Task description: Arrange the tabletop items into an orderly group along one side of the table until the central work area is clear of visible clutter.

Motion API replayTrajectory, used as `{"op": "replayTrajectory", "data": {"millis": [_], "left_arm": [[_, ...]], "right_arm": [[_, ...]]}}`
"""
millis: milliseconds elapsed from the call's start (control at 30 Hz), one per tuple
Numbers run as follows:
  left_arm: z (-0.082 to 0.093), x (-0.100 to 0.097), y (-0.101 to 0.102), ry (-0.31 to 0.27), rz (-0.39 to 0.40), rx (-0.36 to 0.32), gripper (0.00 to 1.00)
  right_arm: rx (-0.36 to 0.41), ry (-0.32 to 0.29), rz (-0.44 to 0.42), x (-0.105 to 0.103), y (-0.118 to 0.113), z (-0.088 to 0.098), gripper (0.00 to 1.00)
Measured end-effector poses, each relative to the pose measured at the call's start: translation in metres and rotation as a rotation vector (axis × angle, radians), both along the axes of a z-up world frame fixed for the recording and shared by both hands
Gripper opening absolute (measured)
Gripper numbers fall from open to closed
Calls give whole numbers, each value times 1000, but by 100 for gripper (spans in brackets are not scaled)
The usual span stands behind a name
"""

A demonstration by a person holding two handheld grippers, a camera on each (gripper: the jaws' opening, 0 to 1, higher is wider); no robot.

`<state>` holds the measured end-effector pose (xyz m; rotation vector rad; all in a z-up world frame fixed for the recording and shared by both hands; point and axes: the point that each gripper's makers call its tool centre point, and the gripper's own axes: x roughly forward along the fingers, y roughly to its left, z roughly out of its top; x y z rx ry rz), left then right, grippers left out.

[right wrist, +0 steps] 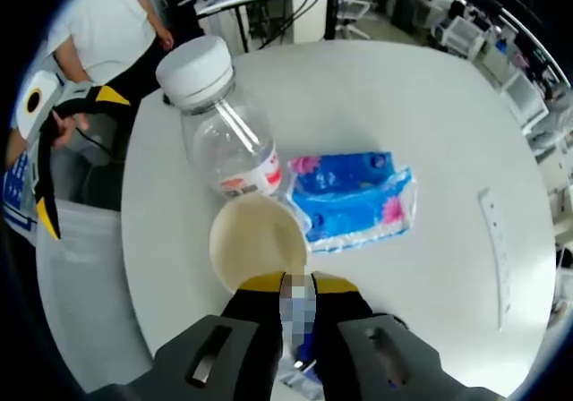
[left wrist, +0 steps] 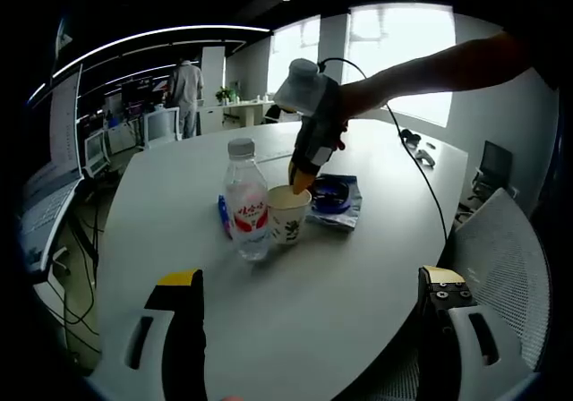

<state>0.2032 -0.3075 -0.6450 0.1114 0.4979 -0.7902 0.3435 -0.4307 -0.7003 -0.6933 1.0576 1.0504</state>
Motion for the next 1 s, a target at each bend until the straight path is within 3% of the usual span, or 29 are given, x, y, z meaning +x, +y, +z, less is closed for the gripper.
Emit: {"op": "replayTrajectory", "data": {"millis": [367, 1000], "left_arm": [[1, 3, -3, -2, -11, 2, 98], [4, 9, -13, -8, -26, -2, 98]], "right_arm": [[54, -33, 10, 5, 6, 9, 19], [213, -140, 23, 15, 8, 42, 52]]}}
